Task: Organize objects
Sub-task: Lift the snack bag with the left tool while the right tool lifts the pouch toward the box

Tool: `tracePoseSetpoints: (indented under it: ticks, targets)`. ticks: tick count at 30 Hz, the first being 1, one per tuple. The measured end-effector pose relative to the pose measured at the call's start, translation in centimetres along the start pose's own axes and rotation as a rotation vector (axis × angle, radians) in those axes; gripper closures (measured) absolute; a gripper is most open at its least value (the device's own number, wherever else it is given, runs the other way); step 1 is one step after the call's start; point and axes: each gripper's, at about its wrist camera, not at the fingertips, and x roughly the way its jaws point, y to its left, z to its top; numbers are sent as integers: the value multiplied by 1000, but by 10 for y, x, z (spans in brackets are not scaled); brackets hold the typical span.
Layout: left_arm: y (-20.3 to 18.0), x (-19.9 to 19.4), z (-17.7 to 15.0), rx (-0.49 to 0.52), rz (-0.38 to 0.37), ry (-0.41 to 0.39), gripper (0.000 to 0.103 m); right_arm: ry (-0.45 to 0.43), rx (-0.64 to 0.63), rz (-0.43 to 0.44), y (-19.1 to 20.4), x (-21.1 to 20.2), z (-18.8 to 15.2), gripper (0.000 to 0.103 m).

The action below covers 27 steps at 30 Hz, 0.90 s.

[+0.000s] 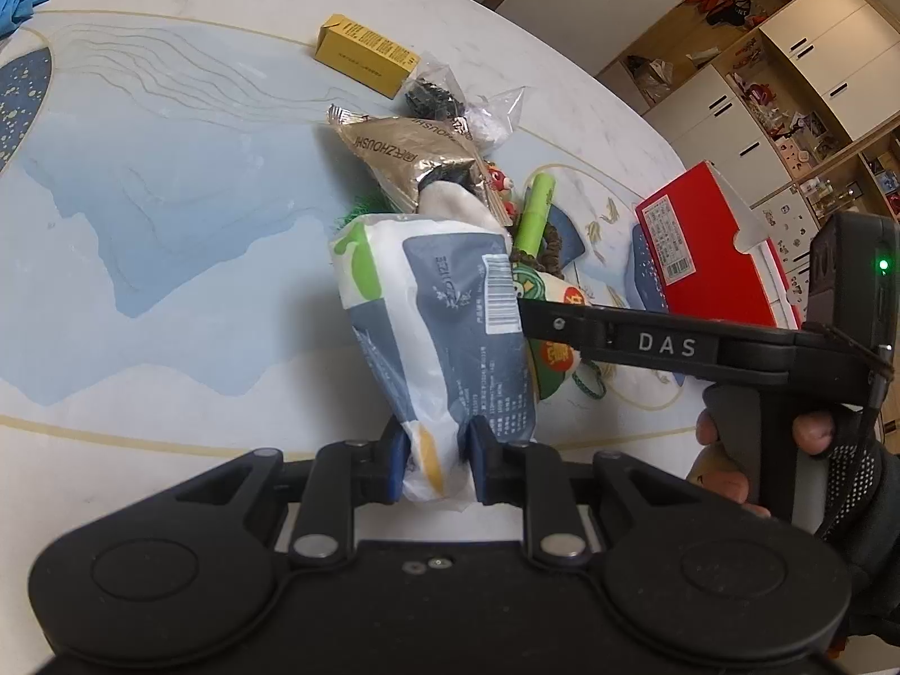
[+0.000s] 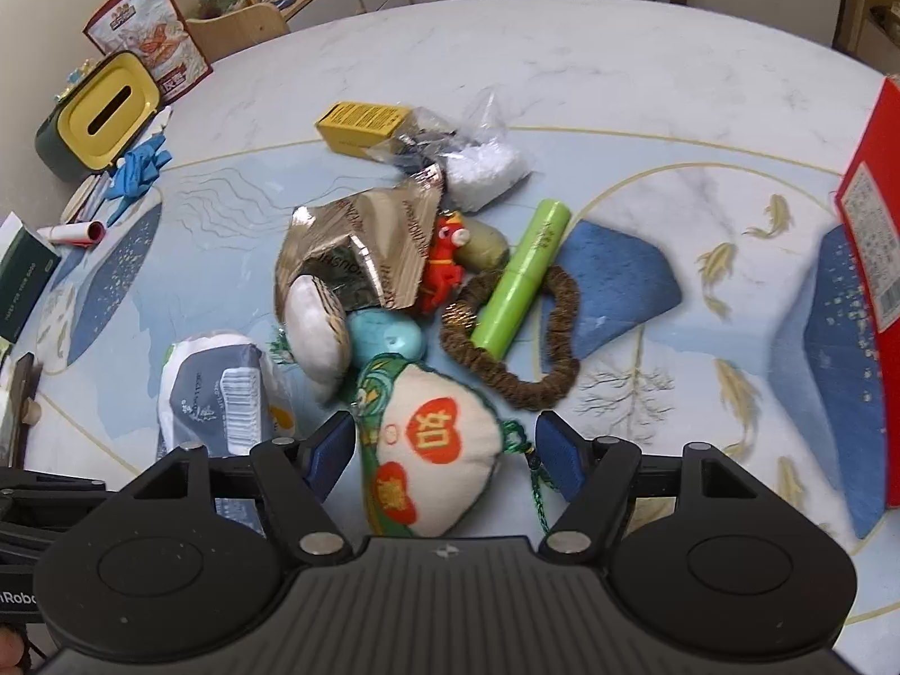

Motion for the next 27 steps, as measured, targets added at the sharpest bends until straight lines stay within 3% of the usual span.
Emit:
tracePoseSetpoints:
  ticks: [2, 8, 20, 27]
  targets:
    - [1, -1, 0, 0, -3, -2, 82, 5, 7, 9, 1, 0, -1, 49]
    - [0, -3, 0, 11, -8, -9, 85, 2, 29, 33, 0, -7, -5, 59]
    - [-25, -18, 4, 61, -22, -70, 90, -108, 33, 15, -8, -87, -7, 60]
    - [-61, -27, 12, 92, -34, -94, 90, -161, 32, 4, -38, -139, -5, 60]
